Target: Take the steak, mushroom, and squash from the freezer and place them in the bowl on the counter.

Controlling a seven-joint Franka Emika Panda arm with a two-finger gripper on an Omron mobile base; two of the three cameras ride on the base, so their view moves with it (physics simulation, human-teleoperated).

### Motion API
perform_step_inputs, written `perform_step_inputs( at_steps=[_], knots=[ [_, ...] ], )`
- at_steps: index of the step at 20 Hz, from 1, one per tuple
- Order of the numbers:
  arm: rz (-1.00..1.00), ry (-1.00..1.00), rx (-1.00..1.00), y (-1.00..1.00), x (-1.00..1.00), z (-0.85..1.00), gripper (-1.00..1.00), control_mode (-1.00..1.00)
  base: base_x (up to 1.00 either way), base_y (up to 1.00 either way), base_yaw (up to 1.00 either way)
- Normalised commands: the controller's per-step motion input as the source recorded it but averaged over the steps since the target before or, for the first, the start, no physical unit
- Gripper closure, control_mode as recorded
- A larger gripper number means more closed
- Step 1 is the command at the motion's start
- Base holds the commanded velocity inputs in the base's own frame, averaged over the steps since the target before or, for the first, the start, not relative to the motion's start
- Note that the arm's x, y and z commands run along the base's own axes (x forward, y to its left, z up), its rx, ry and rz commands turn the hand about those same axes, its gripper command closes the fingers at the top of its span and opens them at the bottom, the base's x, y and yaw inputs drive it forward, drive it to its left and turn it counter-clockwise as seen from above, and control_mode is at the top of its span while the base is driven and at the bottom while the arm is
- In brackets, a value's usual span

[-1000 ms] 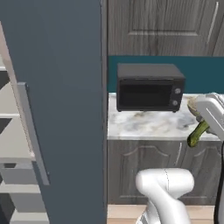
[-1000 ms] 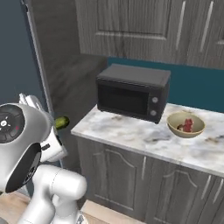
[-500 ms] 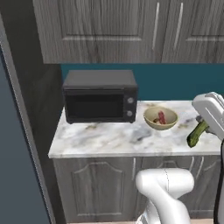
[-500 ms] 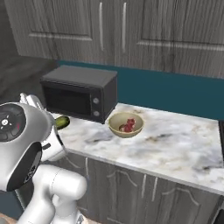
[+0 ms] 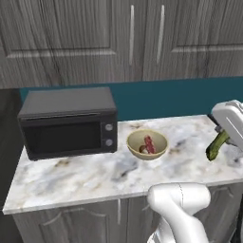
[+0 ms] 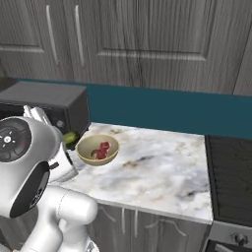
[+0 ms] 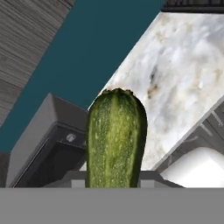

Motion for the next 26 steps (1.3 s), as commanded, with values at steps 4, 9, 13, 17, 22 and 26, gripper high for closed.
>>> perform_step_inputs(
  at_steps=[4,9,13,17,22,26],
  knots=[
    [0.0,0.0,0.0,0.0,0.0,0.0,1.0,1.0,1.0,0.58,-0.06],
    [0.0,0.0,0.0,0.0,0.0,0.0,1.0,1.0,1.0,0.58,0.03],
    [0.07,0.0,0.0,0.04,0.62,-0.24,1.0,-1.0,0.24,0.07,0.03],
    [0.02,0.0,0.01,0.27,0.45,-0.78,1.0,-1.0,0.0,0.0,0.0],
    [0.0,0.03,0.03,0.53,0.66,-0.89,1.0,-1.0,0.0,0.0,0.0],
    [0.0,0.08,0.06,0.25,0.91,-0.5,1.0,-1.0,0.0,0.0,0.0]
  ],
)
